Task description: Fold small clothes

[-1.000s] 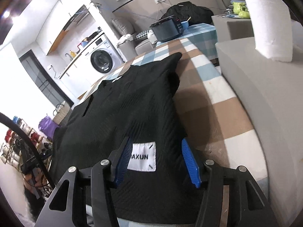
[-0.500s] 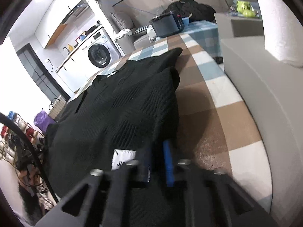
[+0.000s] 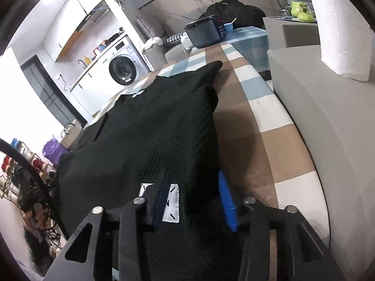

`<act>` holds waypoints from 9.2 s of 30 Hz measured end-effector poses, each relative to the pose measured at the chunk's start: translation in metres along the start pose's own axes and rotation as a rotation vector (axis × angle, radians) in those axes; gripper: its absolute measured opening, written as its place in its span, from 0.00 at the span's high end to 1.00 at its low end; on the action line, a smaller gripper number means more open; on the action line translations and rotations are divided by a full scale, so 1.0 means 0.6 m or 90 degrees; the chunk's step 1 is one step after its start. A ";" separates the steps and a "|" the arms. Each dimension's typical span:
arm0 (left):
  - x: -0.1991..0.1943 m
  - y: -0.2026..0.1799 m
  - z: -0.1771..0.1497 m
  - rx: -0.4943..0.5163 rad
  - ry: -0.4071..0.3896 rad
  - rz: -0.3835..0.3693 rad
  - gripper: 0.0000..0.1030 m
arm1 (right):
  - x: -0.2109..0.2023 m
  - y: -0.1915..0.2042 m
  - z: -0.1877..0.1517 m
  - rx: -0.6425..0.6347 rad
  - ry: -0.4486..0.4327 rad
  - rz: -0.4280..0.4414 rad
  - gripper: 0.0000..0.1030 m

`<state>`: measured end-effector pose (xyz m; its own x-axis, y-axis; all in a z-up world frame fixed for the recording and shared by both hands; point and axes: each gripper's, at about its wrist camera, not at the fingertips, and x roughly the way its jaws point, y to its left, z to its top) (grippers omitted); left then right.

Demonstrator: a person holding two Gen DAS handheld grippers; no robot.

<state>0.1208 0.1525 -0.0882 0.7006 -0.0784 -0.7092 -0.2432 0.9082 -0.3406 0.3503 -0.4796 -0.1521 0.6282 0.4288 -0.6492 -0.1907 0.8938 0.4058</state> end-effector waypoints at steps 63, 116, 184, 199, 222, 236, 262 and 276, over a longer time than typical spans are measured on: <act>0.100 -0.078 0.035 0.113 0.086 0.015 0.79 | 0.091 0.061 0.050 -0.030 0.062 -0.065 0.74; -0.072 -0.006 -0.106 0.071 0.039 -0.026 0.36 | -0.071 -0.018 -0.107 0.027 0.011 0.194 0.42; -0.141 -0.024 -0.059 0.046 -0.073 -0.096 0.96 | -0.097 0.015 -0.091 0.190 -0.127 0.159 0.95; -0.080 -0.048 0.188 0.000 -0.161 -0.112 0.96 | -0.084 0.081 0.128 0.153 -0.203 0.184 0.95; 0.118 -0.011 0.278 -0.041 -0.086 -0.010 0.38 | 0.114 0.025 0.260 0.073 -0.051 -0.032 0.49; 0.196 -0.131 0.200 0.096 0.106 -0.110 0.38 | 0.158 0.081 0.205 0.046 0.047 0.046 0.49; 0.230 -0.070 0.299 -0.033 -0.007 -0.103 0.35 | 0.118 0.047 0.196 0.067 0.015 -0.042 0.46; 0.191 -0.090 0.227 0.014 0.040 -0.104 0.34 | 0.258 0.153 0.227 0.050 0.115 0.069 0.46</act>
<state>0.3058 0.1507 -0.0673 0.6857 -0.2509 -0.6833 -0.1144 0.8899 -0.4416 0.5328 -0.3488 -0.1278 0.4607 0.5449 -0.7006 -0.1859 0.8311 0.5241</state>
